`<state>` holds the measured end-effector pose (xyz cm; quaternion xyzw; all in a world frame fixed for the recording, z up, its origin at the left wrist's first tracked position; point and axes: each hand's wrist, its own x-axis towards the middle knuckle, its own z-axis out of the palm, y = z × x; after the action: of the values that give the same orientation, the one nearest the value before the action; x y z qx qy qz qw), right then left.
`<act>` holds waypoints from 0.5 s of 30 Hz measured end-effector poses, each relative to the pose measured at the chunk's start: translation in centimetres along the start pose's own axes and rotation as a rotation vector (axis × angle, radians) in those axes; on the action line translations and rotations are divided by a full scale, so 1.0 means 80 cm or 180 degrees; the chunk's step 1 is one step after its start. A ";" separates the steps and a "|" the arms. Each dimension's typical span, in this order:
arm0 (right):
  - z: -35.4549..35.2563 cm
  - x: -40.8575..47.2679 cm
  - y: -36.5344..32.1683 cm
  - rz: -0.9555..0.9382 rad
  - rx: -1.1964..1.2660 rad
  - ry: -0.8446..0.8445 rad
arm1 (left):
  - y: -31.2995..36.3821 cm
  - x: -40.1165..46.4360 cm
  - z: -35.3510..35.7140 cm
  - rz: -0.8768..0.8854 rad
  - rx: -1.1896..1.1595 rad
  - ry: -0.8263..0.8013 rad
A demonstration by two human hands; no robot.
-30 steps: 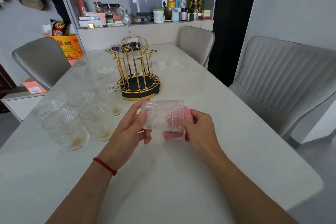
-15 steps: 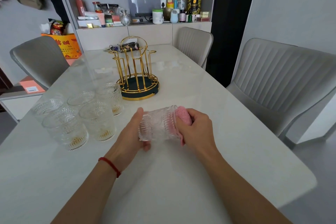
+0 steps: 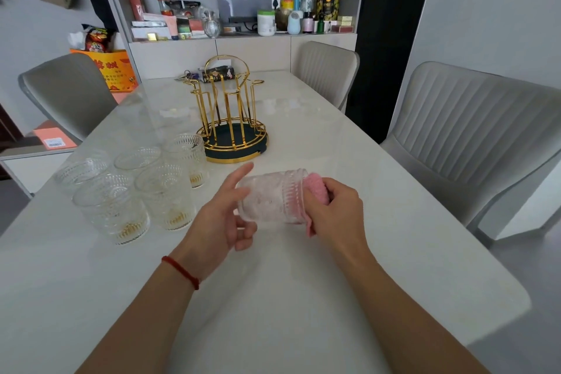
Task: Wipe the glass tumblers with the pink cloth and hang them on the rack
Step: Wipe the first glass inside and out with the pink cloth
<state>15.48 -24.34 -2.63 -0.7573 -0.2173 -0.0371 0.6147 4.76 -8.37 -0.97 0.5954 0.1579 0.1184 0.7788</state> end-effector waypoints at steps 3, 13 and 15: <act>-0.001 0.003 0.004 0.0213 0.0261 -0.0128 | -0.004 0.003 0.004 0.0584 0.0539 0.0055; -0.001 0.008 0.016 0.0469 0.0238 -0.0189 | -0.007 0.003 0.000 0.0420 0.0034 -0.0009; -0.004 0.006 0.012 0.0380 0.0269 -0.0271 | -0.009 0.005 0.005 0.0648 0.0410 0.0258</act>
<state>16.30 -24.62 -3.25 -0.7432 -0.1991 0.0411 0.6374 5.24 -8.75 -1.59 0.6518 0.1352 0.2104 0.7159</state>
